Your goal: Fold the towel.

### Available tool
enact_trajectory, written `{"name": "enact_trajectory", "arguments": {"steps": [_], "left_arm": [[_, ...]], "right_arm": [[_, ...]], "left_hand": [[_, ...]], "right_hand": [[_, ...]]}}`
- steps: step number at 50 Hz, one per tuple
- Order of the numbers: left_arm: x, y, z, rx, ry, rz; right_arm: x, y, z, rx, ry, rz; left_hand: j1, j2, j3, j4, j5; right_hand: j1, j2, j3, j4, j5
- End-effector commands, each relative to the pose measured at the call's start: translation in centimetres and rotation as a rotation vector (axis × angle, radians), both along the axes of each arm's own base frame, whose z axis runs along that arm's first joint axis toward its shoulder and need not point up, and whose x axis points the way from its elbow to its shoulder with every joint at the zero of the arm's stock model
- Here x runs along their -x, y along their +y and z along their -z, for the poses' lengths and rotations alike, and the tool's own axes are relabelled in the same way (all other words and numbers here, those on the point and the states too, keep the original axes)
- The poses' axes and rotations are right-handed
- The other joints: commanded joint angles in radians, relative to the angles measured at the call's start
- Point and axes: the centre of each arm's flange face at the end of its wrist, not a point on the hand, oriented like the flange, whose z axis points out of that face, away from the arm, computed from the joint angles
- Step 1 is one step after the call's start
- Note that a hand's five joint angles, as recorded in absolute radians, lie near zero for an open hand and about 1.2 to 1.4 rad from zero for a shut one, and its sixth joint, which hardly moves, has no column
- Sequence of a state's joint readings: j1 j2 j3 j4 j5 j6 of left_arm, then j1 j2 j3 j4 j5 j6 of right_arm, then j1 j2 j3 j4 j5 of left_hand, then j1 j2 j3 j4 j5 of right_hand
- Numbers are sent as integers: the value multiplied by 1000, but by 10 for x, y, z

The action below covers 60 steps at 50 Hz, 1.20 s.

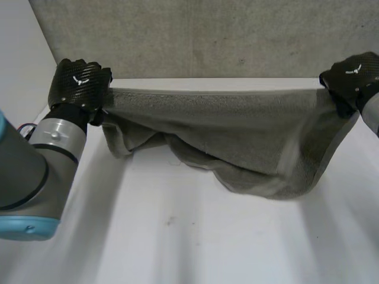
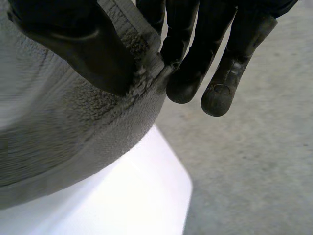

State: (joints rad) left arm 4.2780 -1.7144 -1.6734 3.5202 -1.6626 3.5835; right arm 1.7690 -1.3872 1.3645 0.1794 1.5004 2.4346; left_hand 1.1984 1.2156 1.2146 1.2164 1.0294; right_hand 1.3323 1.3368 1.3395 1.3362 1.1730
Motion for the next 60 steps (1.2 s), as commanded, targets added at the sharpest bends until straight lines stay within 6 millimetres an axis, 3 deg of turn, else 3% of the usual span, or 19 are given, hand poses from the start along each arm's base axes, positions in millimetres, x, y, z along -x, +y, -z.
{"name": "enact_trajectory", "arguments": {"steps": [1, 5, 14, 19, 21, 22, 24, 25, 27, 33, 36, 39, 41, 42, 47, 50, 52, 55, 60], "left_arm": [[-2, 2, 24, -108, -56, 73], [1, -7, 65, -251, -115, 77], [9, -50, 75, -238, -140, 54], [17, -89, 26, -51, -100, 27], [23, -107, -36, 133, -4, 22], [23, -107, -36, 134, -3, 22], [25, -110, -104, 328, 136, 38], [25, -110, -104, 329, 136, 38], [21, -103, -156, 475, 300, 70], [16, -96, -177, 514, 462, 123], [14, -102, -157, 441, 458, 115], [4, -114, -111, 306, 402, 69], [-3, -115, -59, 164, 353, 39], [-3, -115, -59, 163, 353, 38], [-10, -95, 47, -106, 261, 41], [-14, -90, 70, -157, 247, 35], [-18, -75, 108, -244, 211, 35], [-21, -60, 135, -303, 132, 34], [-26, -41, 151, -331, -9, 30]], "right_arm": [[-5, 19, 18, -174, 56, -74], [-7, 7, 41, -227, 119, -77], [-23, -30, 60, -198, 215, -94], [-46, -69, 24, 16, 174, -47], [-60, -93, -34, 310, 46, -26], [-60, -93, -34, 311, 45, -26], [-64, -99, -98, 607, -159, -21], [-64, -99, -98, 608, -160, -21], [-60, -87, -148, 813, -314, -36], [-58, -76, -153, 793, -329, -52], [-62, -75, -126, 650, -298, -62], [-64, -73, -86, 467, -241, -83], [-68, -67, -39, 286, -183, -125], [-68, -67, -39, 285, -183, -125], [-66, -42, 52, -4, -92, -184], [-64, -33, 75, -80, -68, -189], [-57, -15, 118, -205, -10, -189], [-51, 2, 150, -300, 52, -191], [-41, 20, 165, -350, 71, -184]], "left_hand": [[198, 181, 182, 180, 192], [198, 181, 182, 180, 192], [198, 181, 182, 180, 192], [198, 181, 182, 180, 192], [198, 181, 182, 180, 192], [198, 181, 182, 180, 192], [198, 181, 182, 180, 192], [198, 181, 182, 180, 192], [198, 181, 182, 180, 192], [198, 181, 182, 180, 192], [198, 181, 182, 180, 192], [198, 181, 182, 180, 192], [198, 181, 182, 180, 192], [198, 181, 182, 180, 192], [198, 181, 182, 180, 192], [198, 181, 182, 180, 192], [198, 181, 182, 180, 192], [198, 181, 182, 180, 192], [198, 181, 182, 180, 192]], "right_hand": [[64, 59, 57, 60, 49], [64, 59, 57, 60, 49], [64, 59, 57, 60, 49], [64, 59, 57, 60, 49], [64, 59, 57, 60, 49], [64, 59, 57, 60, 49], [64, 59, 57, 60, 49], [64, 59, 57, 60, 49], [64, 59, 57, 60, 49], [64, 59, 57, 60, 49], [64, 59, 57, 60, 49], [64, 59, 57, 60, 49], [64, 59, 57, 60, 49], [64, 59, 57, 60, 49], [64, 59, 57, 60, 49], [64, 59, 57, 60, 49], [64, 59, 57, 60, 49], [64, 59, 57, 60, 49], [64, 59, 57, 60, 49]]}}
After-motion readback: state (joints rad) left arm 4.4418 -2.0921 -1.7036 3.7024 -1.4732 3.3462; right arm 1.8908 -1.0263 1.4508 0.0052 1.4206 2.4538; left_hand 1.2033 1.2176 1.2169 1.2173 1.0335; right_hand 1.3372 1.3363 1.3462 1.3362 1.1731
